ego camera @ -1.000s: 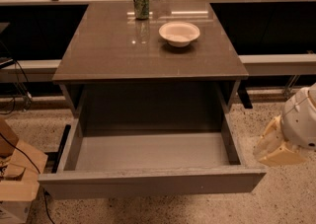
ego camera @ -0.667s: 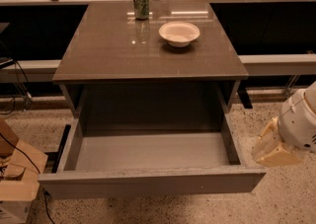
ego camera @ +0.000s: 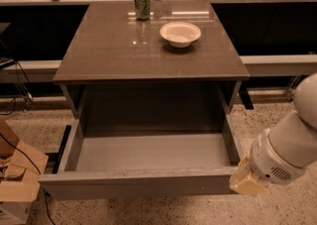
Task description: Close top drawer
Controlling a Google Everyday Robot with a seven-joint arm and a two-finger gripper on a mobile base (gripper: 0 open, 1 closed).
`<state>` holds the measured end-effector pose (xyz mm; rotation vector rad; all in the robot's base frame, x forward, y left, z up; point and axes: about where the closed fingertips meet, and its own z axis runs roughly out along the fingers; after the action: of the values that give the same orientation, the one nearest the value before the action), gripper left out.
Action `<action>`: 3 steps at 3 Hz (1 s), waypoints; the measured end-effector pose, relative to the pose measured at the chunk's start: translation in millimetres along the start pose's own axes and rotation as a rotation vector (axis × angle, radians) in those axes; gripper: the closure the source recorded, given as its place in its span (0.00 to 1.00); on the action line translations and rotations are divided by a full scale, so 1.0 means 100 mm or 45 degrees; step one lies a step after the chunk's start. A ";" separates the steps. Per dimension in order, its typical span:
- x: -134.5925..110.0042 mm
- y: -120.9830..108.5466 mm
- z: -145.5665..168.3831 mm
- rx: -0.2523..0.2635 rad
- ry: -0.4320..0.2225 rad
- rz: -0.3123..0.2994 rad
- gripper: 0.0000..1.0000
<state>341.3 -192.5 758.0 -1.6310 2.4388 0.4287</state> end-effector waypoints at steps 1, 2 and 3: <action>0.13 0.00 0.37 -0.045 -0.062 0.089 1.00; 0.24 -0.23 0.64 -0.044 -0.128 0.128 1.00; 0.25 -0.60 0.84 -0.033 -0.176 0.114 1.00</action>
Offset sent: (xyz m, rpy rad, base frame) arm 0.0351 -0.0198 -0.1134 0.1703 0.0221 -0.1467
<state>386.2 -207.6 663.1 -1.4538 2.4189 0.5690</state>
